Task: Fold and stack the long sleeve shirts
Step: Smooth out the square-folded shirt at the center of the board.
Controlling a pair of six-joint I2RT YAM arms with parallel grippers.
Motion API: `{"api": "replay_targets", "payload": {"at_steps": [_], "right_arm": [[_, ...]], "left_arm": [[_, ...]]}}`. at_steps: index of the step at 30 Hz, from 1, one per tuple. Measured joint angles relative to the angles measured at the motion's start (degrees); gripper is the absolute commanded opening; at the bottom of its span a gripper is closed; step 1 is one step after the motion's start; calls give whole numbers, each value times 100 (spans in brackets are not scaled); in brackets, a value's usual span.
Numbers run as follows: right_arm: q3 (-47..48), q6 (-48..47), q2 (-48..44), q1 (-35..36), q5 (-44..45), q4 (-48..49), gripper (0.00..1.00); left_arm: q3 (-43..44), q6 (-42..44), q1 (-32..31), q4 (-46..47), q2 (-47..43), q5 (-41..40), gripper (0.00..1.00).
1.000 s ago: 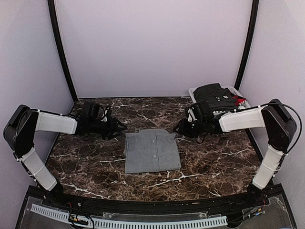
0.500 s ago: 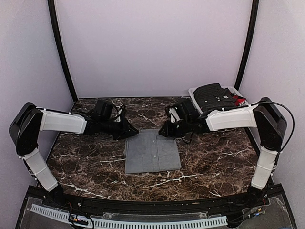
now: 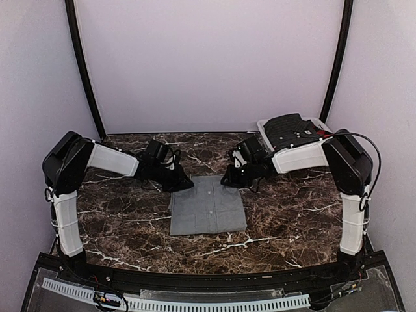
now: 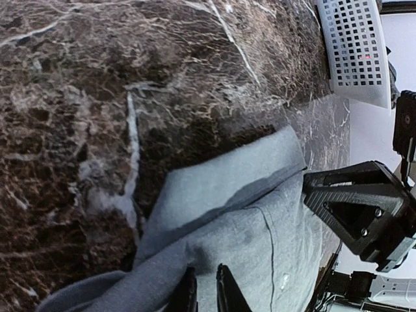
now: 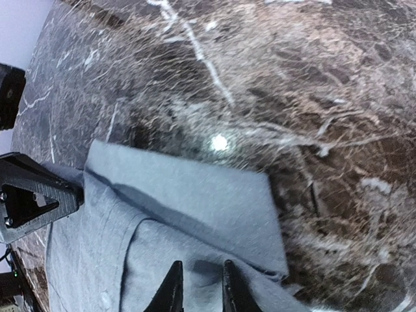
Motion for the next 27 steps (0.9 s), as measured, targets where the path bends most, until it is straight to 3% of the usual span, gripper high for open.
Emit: {"api": "replay_targets", "payload": {"at_steps": [11, 18, 27], "right_arm": [[232, 94, 472, -354, -243, 243, 24], [238, -22, 356, -358, -85, 48, 31], [286, -278, -466, -302, 396, -754, 34]], "left_arm": [[85, 140, 227, -26, 225, 2, 16], [216, 407, 323, -323, 179, -168, 28], [-87, 621, 514, -861, -962, -546, 34]]}}
